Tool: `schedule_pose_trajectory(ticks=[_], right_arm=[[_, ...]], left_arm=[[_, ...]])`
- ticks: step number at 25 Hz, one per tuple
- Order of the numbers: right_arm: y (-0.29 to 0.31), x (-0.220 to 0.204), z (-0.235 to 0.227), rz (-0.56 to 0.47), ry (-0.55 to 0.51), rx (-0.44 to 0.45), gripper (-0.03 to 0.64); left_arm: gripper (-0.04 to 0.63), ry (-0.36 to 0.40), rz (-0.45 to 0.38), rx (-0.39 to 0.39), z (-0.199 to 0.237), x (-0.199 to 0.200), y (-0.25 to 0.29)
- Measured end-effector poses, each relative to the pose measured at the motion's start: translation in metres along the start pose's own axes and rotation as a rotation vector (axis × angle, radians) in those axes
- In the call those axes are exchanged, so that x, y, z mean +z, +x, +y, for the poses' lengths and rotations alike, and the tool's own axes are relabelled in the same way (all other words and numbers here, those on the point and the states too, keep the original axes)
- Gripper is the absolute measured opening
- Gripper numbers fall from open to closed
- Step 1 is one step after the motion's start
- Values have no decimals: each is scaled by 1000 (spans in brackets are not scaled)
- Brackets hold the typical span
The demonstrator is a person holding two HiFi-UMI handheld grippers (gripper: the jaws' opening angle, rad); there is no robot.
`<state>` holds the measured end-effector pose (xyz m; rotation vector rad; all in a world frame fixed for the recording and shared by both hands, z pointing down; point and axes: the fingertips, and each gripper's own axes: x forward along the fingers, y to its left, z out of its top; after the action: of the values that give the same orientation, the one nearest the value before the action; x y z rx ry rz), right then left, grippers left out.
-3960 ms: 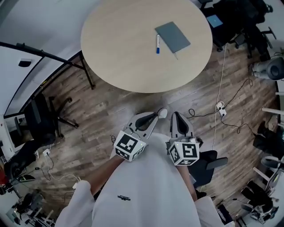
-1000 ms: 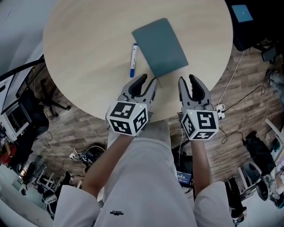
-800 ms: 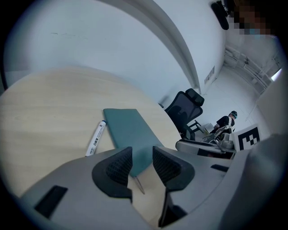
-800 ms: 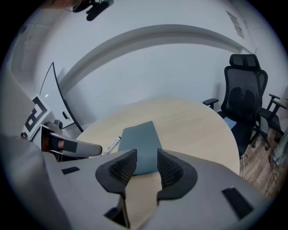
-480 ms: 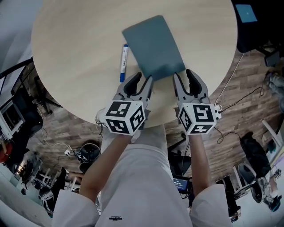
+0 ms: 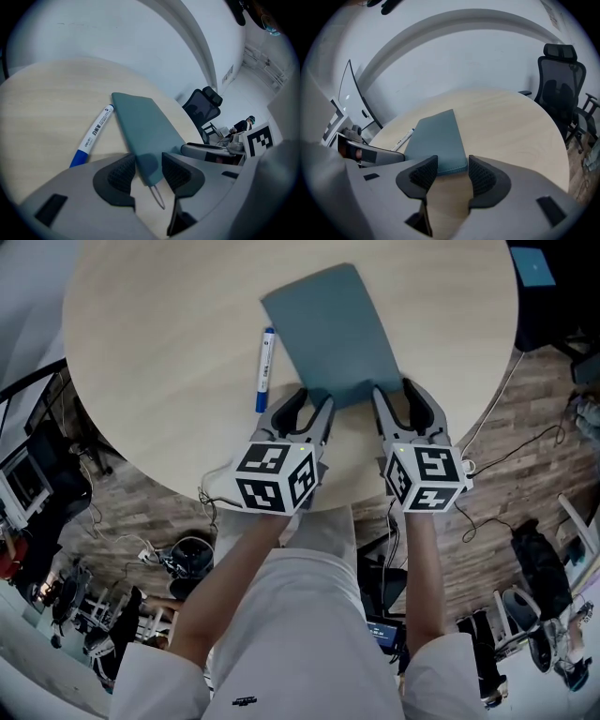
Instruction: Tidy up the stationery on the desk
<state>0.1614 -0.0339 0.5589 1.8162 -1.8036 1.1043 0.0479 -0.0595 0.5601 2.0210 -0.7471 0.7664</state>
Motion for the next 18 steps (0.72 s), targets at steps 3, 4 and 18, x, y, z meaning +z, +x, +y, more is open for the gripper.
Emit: schedule_pose_trajectory(ticks=[3,4,18], right_arm=[[1,-1,-5,1,-47,-30,202],[3,0,-5,1,-59,-25,202],[2,-5,10,37,-16,11,201]], left_arm=[[170,-6,-3,18,3,-1,3],[170,-7,-5,20,4,0,4],[144,41,9,42,13,1,-1]])
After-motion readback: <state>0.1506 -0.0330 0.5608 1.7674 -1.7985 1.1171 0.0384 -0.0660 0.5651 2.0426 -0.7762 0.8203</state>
